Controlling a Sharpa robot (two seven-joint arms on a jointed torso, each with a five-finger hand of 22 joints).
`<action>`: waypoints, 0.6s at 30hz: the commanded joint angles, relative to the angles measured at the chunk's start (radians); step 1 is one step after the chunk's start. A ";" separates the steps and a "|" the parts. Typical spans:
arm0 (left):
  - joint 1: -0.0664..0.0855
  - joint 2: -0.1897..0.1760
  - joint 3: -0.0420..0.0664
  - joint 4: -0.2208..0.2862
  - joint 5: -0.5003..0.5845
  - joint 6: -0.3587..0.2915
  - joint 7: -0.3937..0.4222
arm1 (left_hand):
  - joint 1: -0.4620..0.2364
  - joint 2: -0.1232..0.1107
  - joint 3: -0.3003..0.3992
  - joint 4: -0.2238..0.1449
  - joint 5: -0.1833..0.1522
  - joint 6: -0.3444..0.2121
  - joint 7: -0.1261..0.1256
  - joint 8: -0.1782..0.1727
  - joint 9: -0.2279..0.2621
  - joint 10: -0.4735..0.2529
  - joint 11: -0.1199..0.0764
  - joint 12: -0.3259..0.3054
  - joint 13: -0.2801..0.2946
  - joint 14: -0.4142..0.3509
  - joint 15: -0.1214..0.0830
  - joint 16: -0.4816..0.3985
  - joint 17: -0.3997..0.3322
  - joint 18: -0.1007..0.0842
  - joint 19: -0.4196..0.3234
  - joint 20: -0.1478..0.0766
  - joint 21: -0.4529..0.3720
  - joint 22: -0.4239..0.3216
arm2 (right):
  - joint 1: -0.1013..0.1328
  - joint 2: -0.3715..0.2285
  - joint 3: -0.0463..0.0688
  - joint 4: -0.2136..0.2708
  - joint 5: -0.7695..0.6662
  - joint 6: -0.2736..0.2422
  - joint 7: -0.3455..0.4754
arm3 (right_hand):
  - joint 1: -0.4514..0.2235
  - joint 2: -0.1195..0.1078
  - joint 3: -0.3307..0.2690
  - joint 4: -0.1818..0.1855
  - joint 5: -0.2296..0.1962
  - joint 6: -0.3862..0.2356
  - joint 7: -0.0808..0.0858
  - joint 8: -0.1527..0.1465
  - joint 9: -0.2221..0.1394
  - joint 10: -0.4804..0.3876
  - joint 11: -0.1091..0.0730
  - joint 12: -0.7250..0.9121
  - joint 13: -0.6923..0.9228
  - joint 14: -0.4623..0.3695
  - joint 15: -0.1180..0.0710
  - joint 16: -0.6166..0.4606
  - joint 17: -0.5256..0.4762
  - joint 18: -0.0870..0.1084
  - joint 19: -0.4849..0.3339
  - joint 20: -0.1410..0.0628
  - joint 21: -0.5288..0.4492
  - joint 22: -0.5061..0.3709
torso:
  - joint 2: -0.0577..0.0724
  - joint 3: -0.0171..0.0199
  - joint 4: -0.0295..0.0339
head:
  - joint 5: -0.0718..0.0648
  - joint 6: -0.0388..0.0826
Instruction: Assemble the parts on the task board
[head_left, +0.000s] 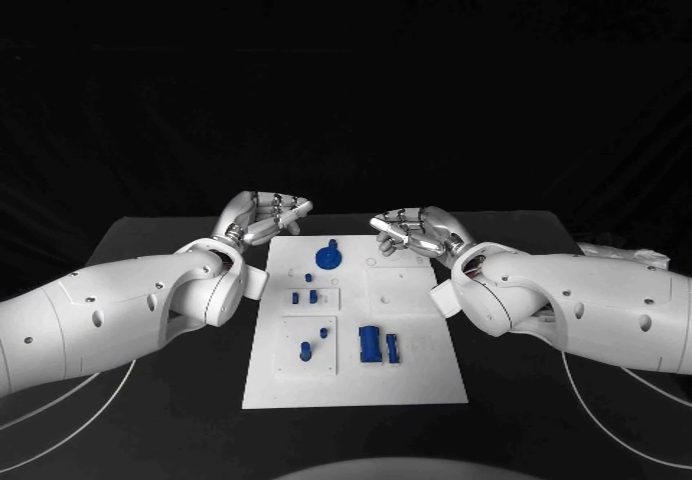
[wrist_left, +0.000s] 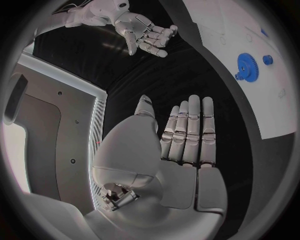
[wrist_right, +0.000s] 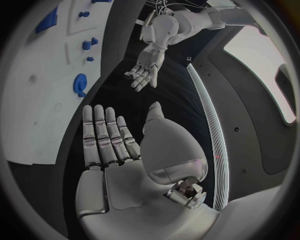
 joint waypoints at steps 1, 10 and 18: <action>-0.009 -0.002 0.001 0.022 0.102 -0.029 0.119 | -0.056 -0.063 0.056 0.011 -0.013 -0.035 0.016 -0.001 -0.005 -0.075 0.025 0.003 -0.005 -0.117 0.040 -0.100 -0.090 -0.018 -0.119 0.036 -0.156 -0.115 | -0.001 0.013 0.002 -0.013 0.130 0.056 0.189 | -0.085 -0.027 0.002 0.014 -0.047 -0.197 0.022 -0.058 -0.111 -0.142 -0.013 -0.088 -0.073 -0.146 -0.006 -0.099 -0.074 -0.020 -0.142 0.000 -0.123 -0.119 | -0.001 -0.0027 0.0011 | 0.010 0.030; -0.037 0.001 0.003 0.051 0.145 -0.010 0.189 | -0.131 -0.273 0.013 0.017 0.027 -0.230 0.000 -0.016 -0.013 -0.347 0.009 -0.014 -0.008 -0.444 0.029 -0.277 -0.229 -0.035 -0.472 0.032 -0.327 -0.516 | -0.001 0.047 0.006 -0.040 0.163 0.103 0.230 | -0.262 -0.189 0.193 0.019 -0.069 -0.410 0.005 -0.070 -0.237 -0.410 -0.046 -0.203 -0.234 -0.449 -0.043 -0.279 -0.302 0.006 -0.461 -0.020 -0.230 -0.621 | 0.001 -0.0030 0.0025 | 0.016 0.071; -0.044 0.000 0.003 0.051 0.123 -0.013 0.145 | -0.491 -0.202 0.070 -0.073 -0.014 -0.485 -0.073 -0.081 -0.077 -0.618 -0.044 -0.075 -0.069 -0.621 -0.021 -0.379 -0.352 -0.062 -0.612 -0.062 -0.368 -0.782 | -0.005 0.068 0.008 -0.063 0.147 0.072 0.193 | -0.604 -0.132 0.289 -0.098 -0.120 -0.458 -0.094 -0.121 -0.314 -0.482 -0.111 -0.280 -0.373 -0.502 -0.096 -0.336 -0.404 -0.055 -0.526 -0.104 -0.251 -0.718 | -0.001 -0.0030 0.0007 | 0.020 0.078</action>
